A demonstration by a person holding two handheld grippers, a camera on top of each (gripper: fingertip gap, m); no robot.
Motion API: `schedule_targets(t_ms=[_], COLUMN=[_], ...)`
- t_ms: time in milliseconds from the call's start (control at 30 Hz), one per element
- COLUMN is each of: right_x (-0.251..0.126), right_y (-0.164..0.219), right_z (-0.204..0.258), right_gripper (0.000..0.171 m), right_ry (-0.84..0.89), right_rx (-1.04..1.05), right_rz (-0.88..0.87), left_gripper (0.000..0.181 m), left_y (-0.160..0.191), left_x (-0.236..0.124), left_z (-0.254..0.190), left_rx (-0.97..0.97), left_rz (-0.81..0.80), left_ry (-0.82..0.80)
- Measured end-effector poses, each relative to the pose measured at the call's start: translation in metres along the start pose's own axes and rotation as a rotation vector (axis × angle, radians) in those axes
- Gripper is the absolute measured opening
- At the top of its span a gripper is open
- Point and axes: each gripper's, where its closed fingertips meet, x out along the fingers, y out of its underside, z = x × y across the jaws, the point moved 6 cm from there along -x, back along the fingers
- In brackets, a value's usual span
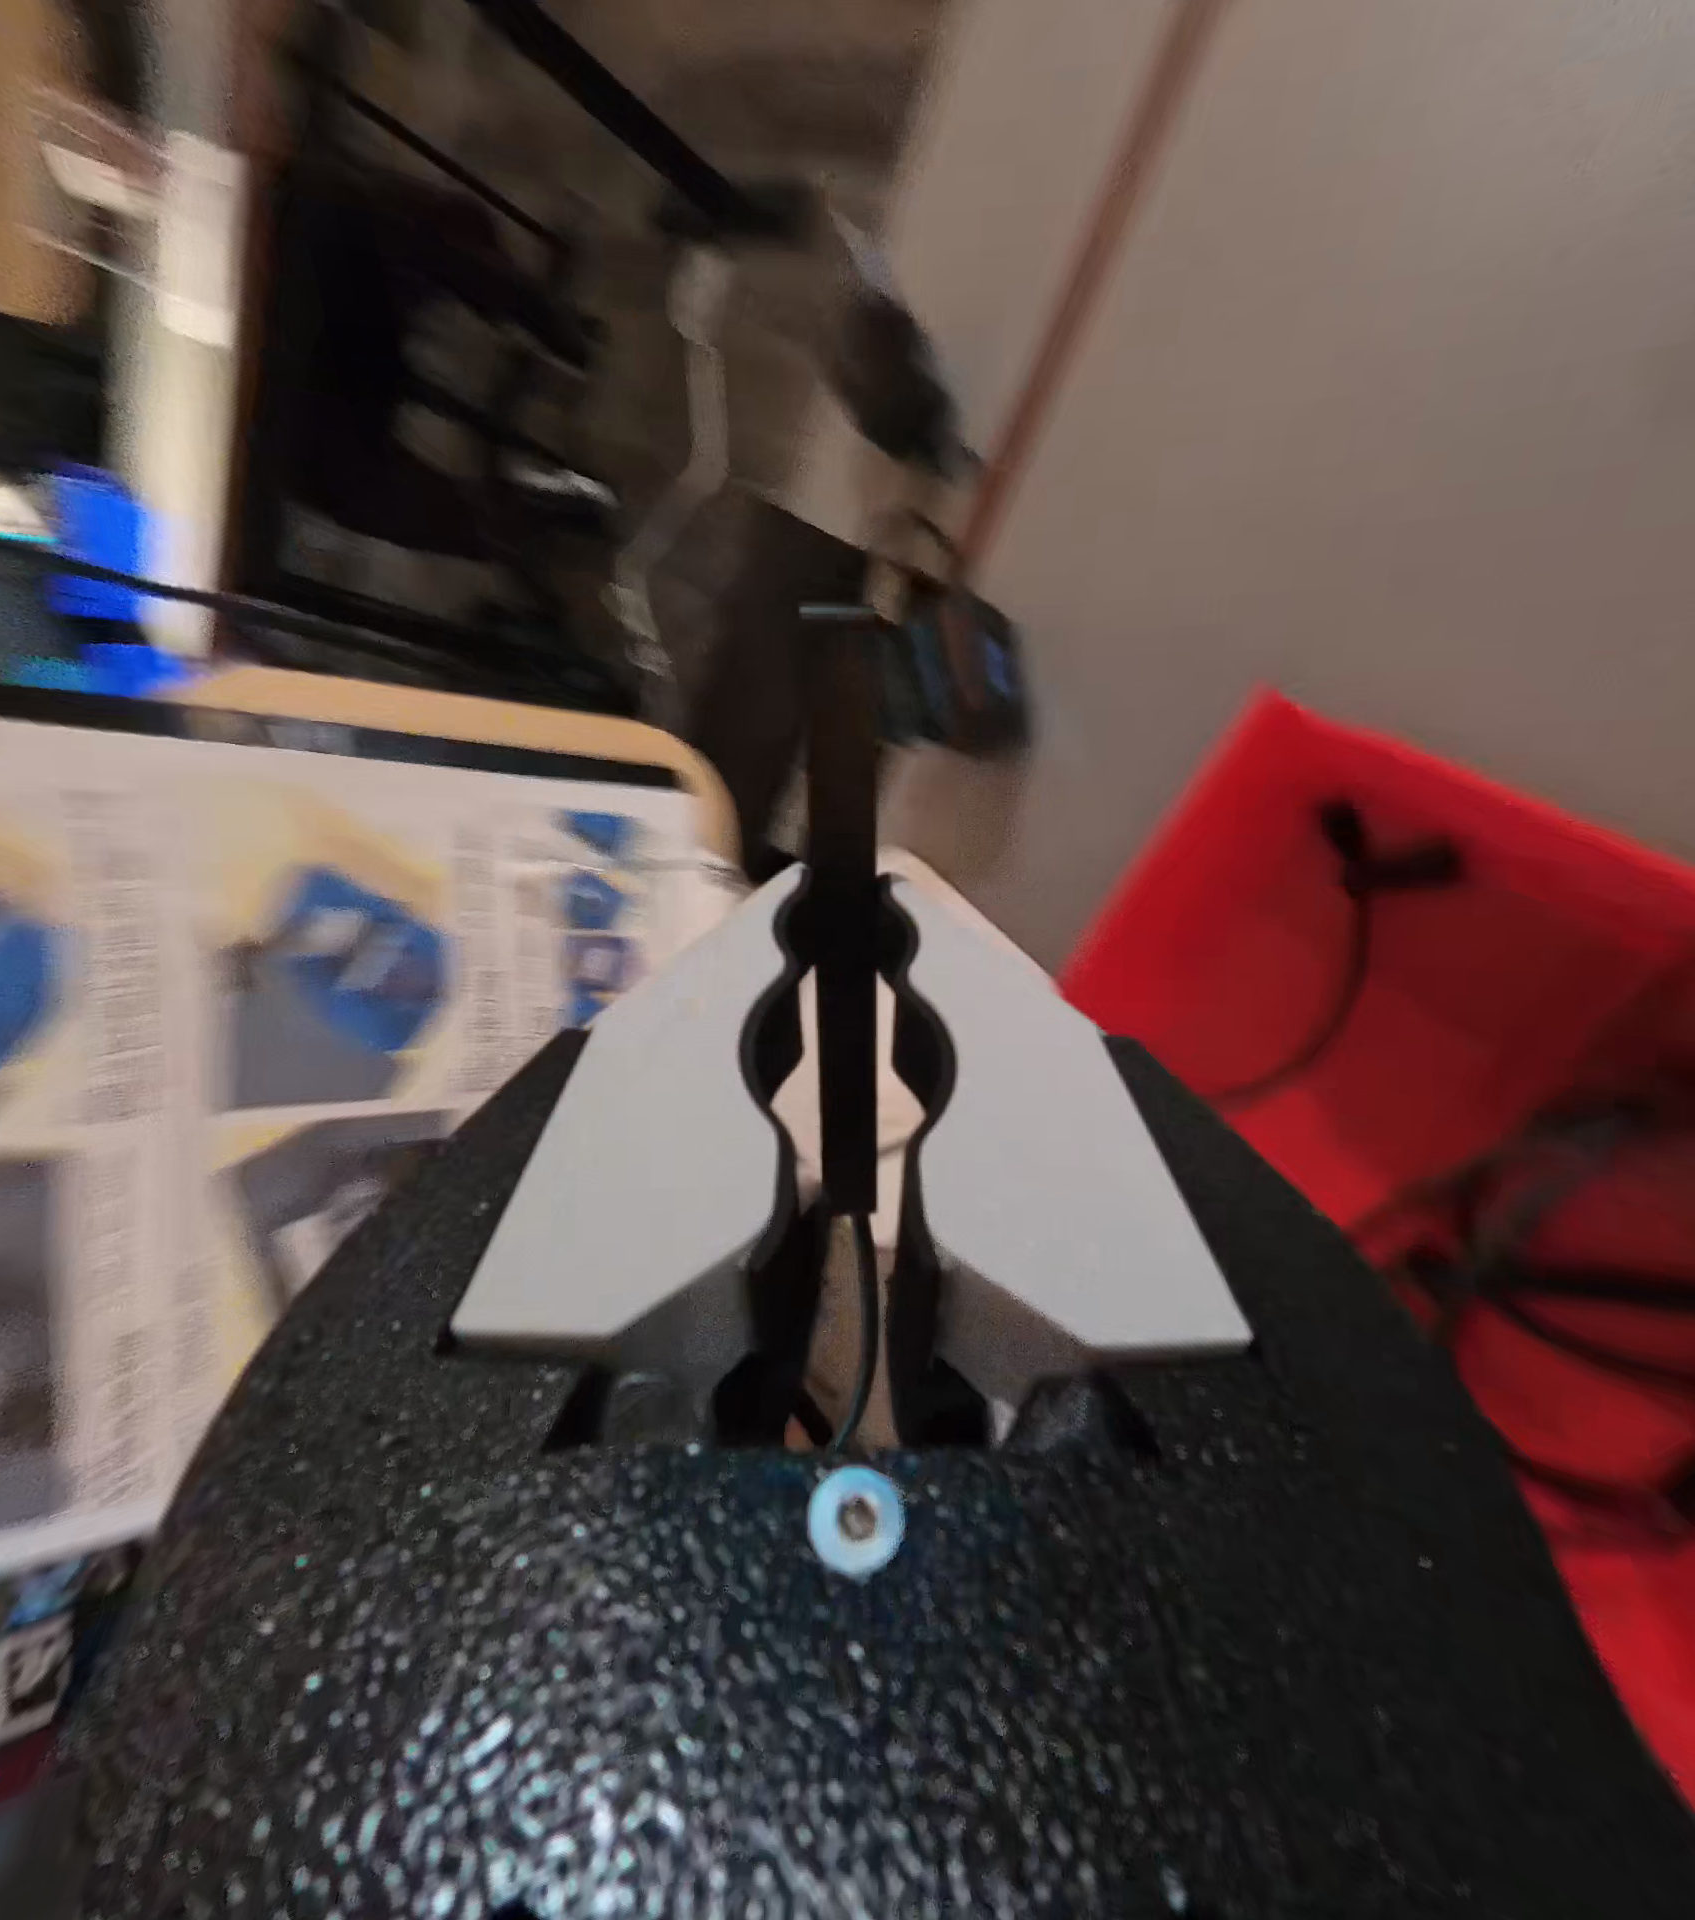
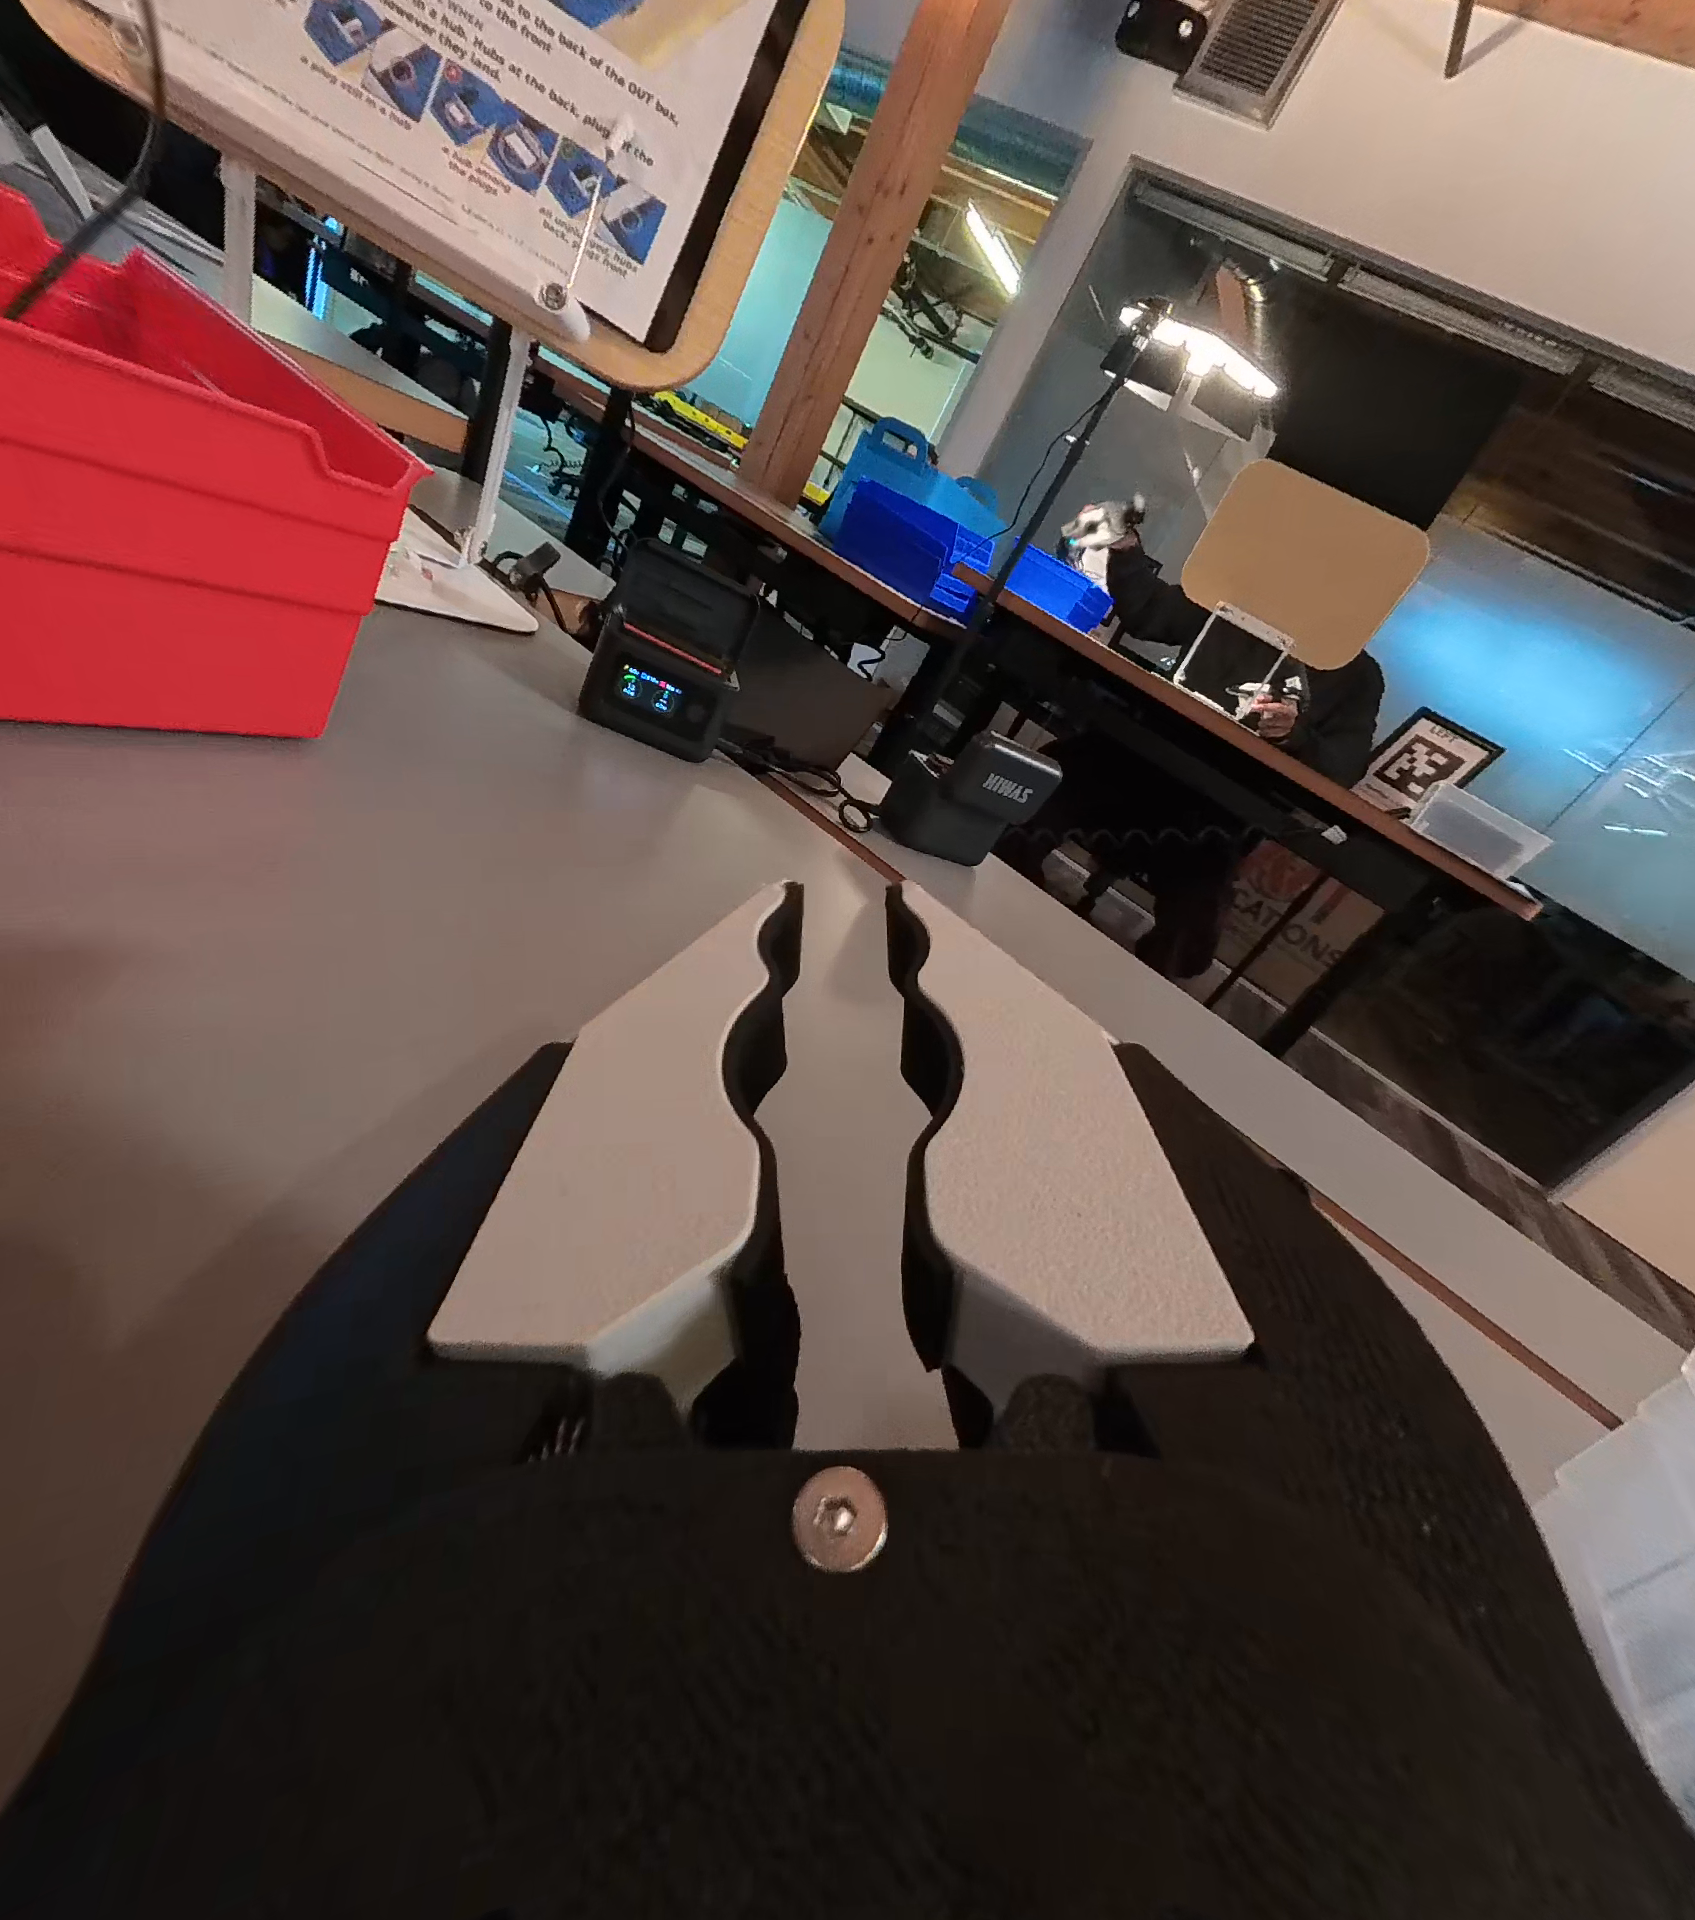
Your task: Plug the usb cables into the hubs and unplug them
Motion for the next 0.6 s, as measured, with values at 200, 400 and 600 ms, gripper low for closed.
schedule_targets(t_ms=[200,400,600], right_x=[-0.002,-0.005,-0.006], right_y=[-0.001,-0.003,-0.005], right_z=[-0.004,-0.010,-0.011], right_gripper=[0.014,0.014,0.014], right_ry=[0.017,0.048,0.060], right_rx=[0.023,0.040,0.037], right_rz=[-0.007,-0.027,-0.036], left_gripper=[0.008,0.008,0.008], left_y=[-0.096,-0.192,-0.277], left_x=[-0.086,-0.136,-0.169], left_z=[0.061,0.078,0.087], left_rx=[-0.106,0.020,0.181], left_rz=[-0.277,-0.401,-0.406], left_ry=[-0.420,-0.546,-0.680])
